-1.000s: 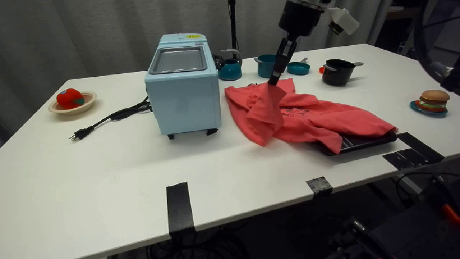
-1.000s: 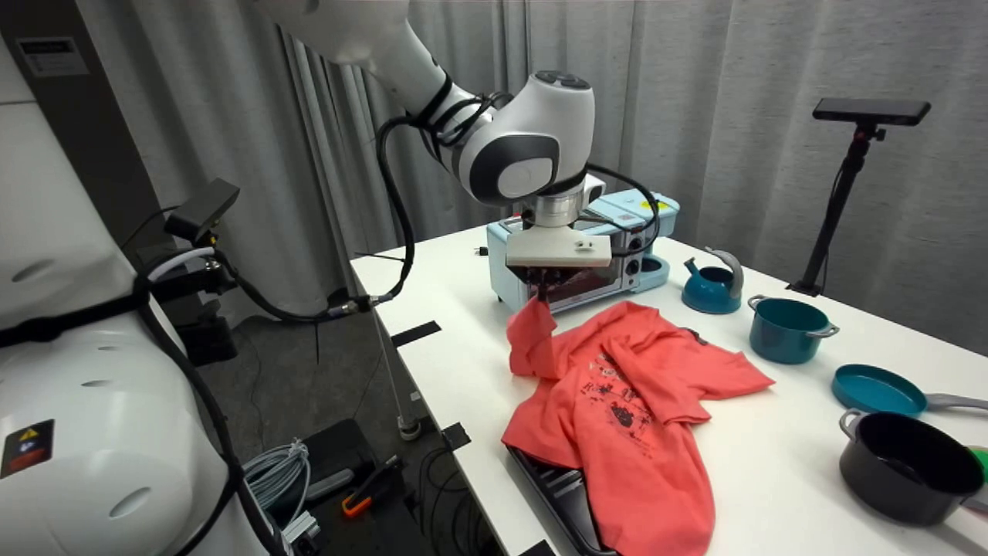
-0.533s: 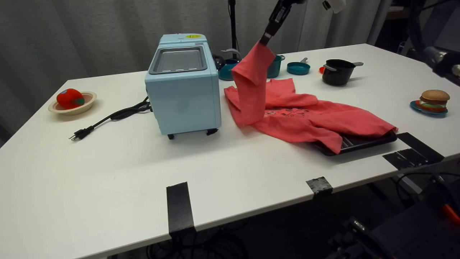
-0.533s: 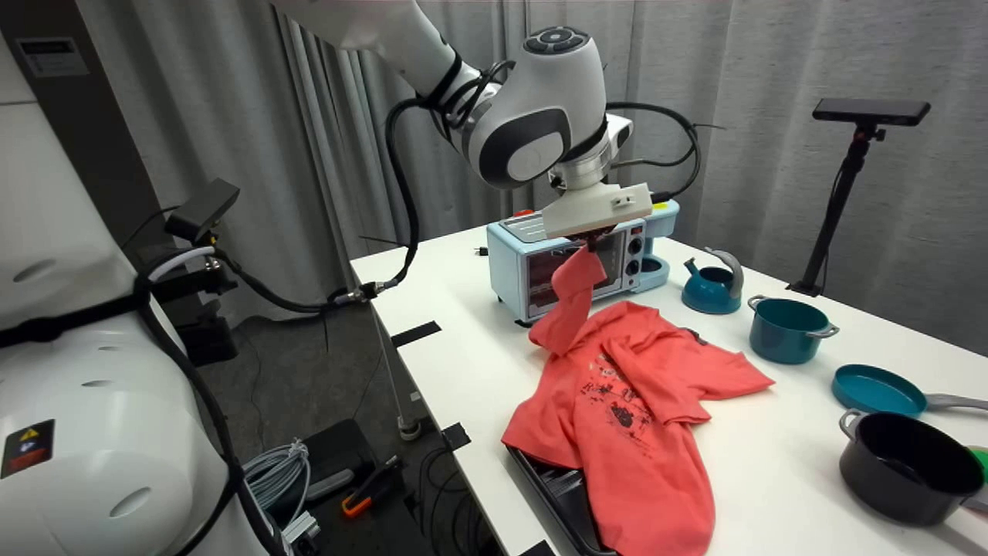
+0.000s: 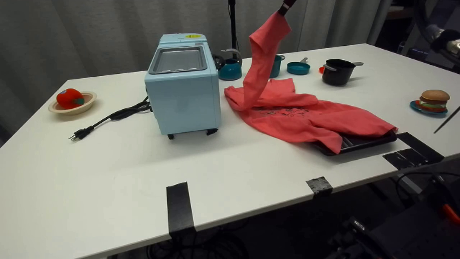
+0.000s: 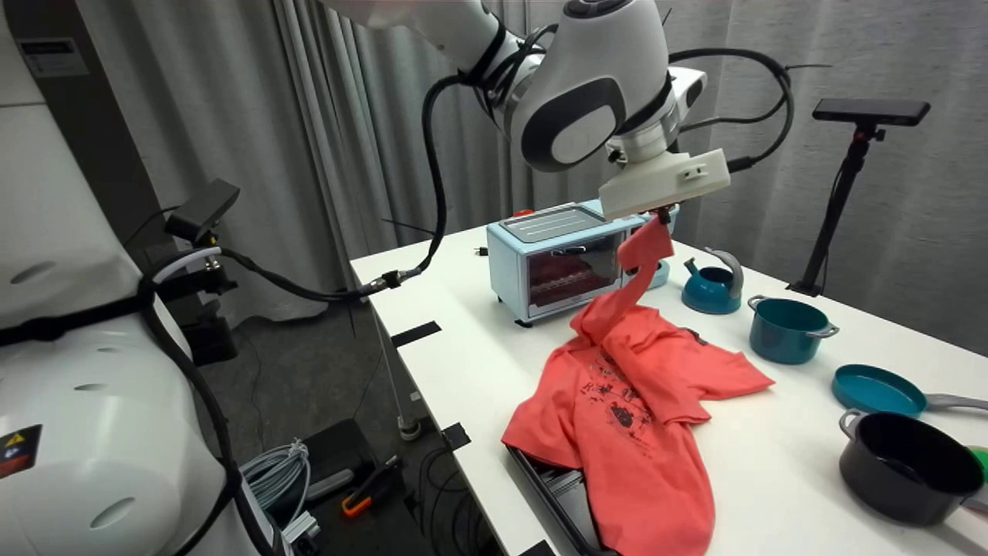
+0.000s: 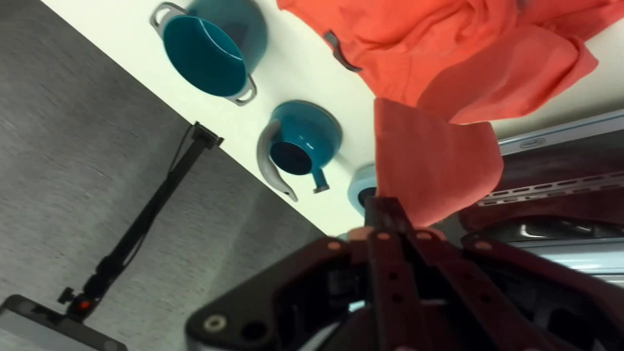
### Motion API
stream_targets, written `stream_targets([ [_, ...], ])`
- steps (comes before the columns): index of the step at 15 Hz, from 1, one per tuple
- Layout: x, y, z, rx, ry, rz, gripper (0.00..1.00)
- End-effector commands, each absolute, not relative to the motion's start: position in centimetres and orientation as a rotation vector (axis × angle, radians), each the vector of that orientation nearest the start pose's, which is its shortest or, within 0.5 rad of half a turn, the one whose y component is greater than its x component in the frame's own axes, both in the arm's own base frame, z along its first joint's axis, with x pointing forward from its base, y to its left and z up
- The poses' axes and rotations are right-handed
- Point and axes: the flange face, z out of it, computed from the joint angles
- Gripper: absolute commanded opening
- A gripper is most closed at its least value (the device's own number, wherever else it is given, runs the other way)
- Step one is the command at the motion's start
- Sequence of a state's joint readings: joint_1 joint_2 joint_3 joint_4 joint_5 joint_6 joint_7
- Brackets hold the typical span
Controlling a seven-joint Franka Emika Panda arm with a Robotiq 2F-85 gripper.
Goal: Fold the shirt
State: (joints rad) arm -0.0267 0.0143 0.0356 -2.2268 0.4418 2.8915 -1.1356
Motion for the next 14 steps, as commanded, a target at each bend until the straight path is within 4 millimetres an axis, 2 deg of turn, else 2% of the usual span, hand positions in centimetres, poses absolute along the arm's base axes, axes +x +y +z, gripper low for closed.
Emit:
stream_targets([
  [1,58.6,-6.6,44.1,-2.944,-1.013,-1.121,0.00],
  [3,59.2,-9.0,43.7,-2.985,-0.951,-1.113,0.00],
  [5,59.7,-10.7,42.9,-3.020,-0.911,-1.090,0.27],
  [7,60.0,-11.8,41.8,-3.049,-0.895,-1.041,0.40],
  [10,59.9,-12.2,40.4,-3.064,-0.881,-0.943,0.63],
  [14,58.7,-11.3,39.4,-3.035,-0.836,-0.741,0.94],
])
